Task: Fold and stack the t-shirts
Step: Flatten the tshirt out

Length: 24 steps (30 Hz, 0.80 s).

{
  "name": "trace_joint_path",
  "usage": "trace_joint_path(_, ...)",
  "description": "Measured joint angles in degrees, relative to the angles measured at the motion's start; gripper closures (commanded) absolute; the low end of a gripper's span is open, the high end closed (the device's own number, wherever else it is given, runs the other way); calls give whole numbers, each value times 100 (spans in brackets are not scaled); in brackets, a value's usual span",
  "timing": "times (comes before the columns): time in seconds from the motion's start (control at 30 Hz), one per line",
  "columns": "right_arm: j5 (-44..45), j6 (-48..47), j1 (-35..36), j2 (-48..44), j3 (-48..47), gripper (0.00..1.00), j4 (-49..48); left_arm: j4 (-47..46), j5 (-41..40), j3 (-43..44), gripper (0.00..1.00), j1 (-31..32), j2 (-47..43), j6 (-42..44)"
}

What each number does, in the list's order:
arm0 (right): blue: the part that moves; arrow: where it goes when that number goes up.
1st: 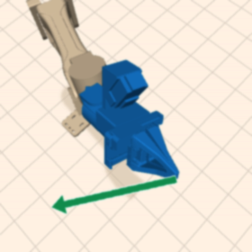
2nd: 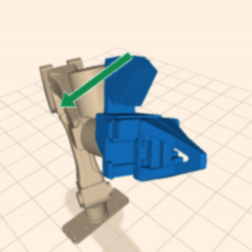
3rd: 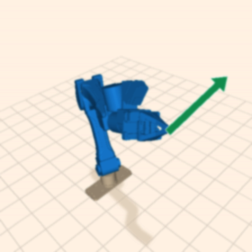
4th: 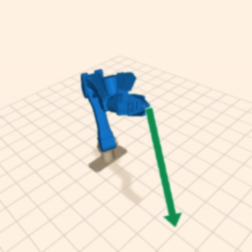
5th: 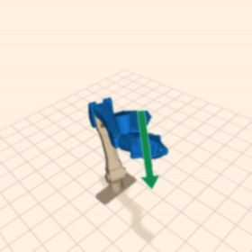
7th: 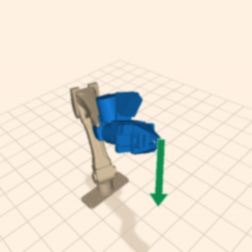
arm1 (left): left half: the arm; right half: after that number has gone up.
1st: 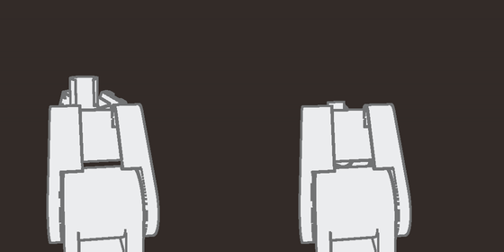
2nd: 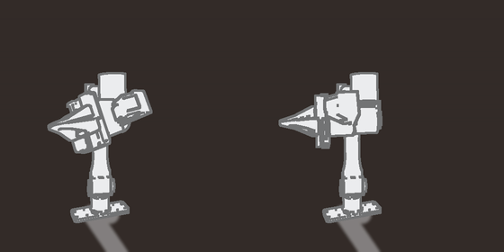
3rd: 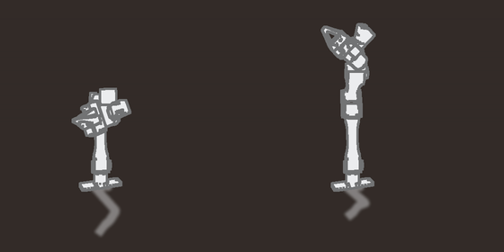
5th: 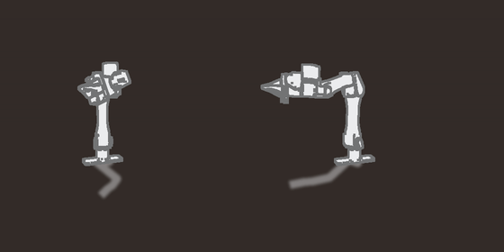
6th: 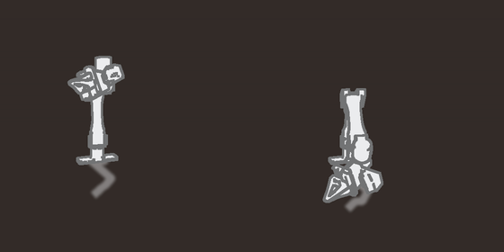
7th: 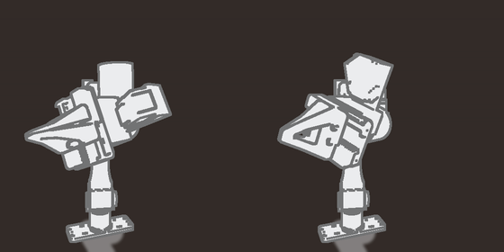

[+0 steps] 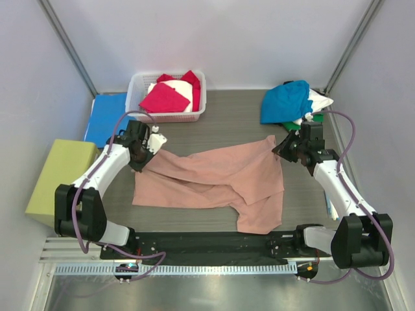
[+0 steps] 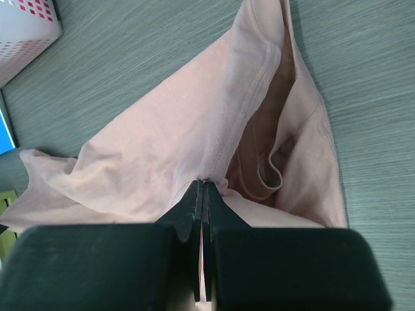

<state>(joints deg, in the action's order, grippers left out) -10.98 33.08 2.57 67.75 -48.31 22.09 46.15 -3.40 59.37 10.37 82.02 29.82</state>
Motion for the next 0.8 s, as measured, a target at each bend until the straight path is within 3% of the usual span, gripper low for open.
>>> trace_joint_path(0.13,-15,2,0,4,4,99,83,20,-11,-46,89,0,0,37)
trace_joint_path(0.27,-17,2,4,4,31,99,109,11,-50,-219,66,0,0,52)
trace_joint_path(0.33,-17,0,4,4,44,99,118,26,-50,-273,77,-2,0,74)
trace_joint_path(0.37,-15,0,4,4,44,99,127,35,-50,-284,88,-2,0,55)
trace_joint_path(0.47,-15,2,4,4,44,99,140,37,-50,-284,98,-4,0,46)
trace_joint_path(0.8,-15,0,4,2,116,99,170,26,-50,-310,100,-7,0,46)
